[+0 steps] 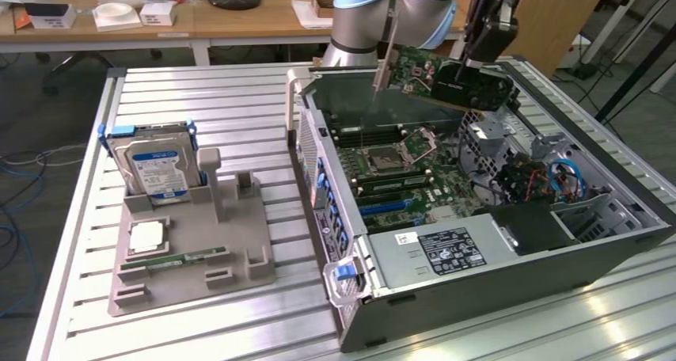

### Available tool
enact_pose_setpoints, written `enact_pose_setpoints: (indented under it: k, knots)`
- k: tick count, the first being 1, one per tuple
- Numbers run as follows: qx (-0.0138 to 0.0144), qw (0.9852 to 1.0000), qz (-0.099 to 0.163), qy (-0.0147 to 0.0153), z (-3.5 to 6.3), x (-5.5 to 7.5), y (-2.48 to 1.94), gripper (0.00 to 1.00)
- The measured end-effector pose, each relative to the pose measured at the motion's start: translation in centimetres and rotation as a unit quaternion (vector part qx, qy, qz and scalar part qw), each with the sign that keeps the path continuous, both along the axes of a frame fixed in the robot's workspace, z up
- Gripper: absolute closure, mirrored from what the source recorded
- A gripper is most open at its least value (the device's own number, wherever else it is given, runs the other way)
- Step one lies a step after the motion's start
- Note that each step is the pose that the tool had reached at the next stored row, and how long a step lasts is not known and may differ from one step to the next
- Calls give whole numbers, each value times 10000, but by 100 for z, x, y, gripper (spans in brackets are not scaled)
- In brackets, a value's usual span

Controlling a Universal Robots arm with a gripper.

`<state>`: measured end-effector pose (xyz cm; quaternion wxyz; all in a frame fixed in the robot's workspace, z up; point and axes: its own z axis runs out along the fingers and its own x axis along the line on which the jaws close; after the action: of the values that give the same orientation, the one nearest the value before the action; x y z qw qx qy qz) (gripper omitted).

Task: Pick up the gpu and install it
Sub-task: 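Insert the gpu into the slot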

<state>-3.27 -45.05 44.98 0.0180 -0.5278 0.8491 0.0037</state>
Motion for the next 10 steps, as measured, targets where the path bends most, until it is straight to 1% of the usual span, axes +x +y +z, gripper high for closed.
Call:
enact_pose_setpoints:
  k: [5, 10]
  knots:
    - [0, 9995, 309, 0, 0, 0, 0, 74]
    - [0, 9981, 610, 0, 0, 0, 0, 74]
